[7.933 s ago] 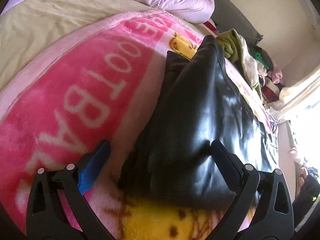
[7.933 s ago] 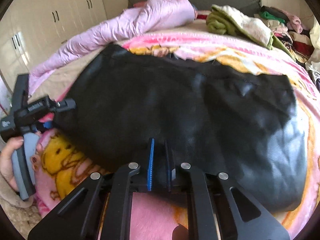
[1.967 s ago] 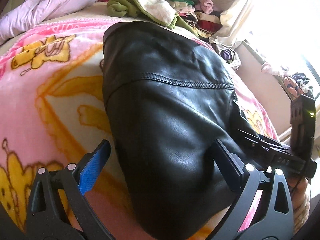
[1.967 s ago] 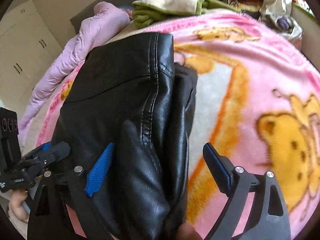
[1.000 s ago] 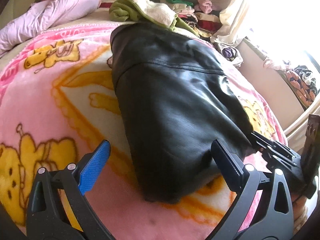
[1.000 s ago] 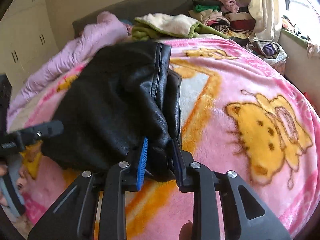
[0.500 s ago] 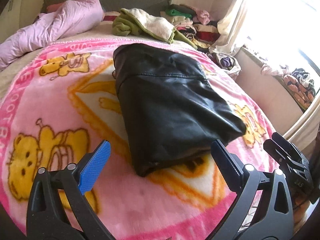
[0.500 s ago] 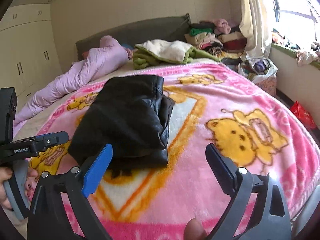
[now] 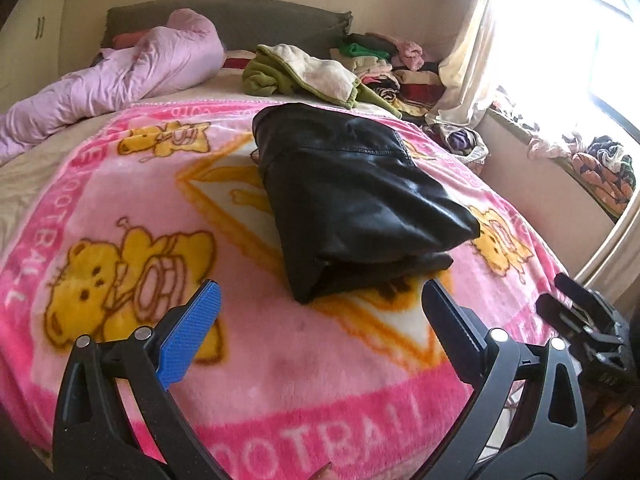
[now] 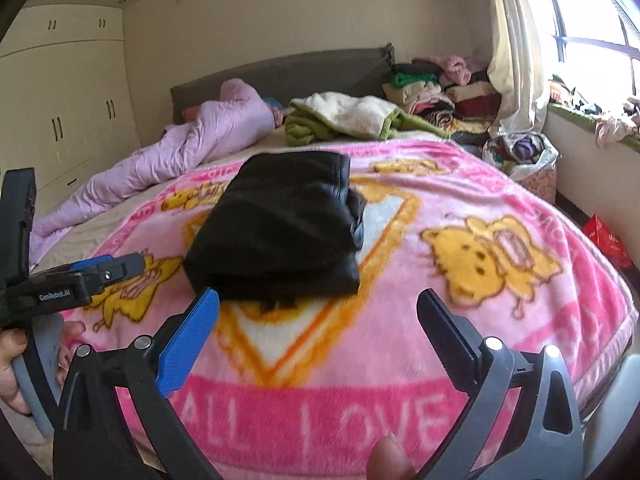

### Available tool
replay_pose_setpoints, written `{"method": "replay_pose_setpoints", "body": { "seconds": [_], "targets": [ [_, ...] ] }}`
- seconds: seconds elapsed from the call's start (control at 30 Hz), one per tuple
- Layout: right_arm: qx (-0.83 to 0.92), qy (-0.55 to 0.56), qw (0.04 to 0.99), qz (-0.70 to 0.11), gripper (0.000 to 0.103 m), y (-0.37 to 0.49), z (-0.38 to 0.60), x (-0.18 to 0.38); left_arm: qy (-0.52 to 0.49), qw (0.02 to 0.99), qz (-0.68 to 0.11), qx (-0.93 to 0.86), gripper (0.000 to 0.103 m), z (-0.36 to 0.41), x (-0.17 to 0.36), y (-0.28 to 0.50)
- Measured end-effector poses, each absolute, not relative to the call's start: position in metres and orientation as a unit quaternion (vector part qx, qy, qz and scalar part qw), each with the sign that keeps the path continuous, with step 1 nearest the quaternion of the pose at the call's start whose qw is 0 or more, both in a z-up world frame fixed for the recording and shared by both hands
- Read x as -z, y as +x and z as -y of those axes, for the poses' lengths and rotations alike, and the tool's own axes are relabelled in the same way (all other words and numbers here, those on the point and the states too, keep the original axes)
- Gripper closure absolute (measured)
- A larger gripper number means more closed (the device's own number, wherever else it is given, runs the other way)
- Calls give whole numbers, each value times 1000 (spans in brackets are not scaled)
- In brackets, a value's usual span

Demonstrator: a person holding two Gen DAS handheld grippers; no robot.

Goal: Fold large clothes

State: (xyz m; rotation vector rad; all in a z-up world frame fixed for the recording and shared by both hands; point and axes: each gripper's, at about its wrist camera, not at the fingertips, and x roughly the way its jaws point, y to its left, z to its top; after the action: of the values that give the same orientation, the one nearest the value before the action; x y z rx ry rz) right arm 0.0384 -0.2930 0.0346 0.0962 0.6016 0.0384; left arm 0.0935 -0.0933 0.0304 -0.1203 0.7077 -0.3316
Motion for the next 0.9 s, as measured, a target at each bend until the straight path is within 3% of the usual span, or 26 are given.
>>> {"method": "replay_pose_setpoints", "body": {
  "seconds": [0.9],
  "targets": [
    [-6, 50, 941, -335, 4, 39, 289, -17, -53, 921, -360, 138, 9, 84, -15, 87]
  ]
}}
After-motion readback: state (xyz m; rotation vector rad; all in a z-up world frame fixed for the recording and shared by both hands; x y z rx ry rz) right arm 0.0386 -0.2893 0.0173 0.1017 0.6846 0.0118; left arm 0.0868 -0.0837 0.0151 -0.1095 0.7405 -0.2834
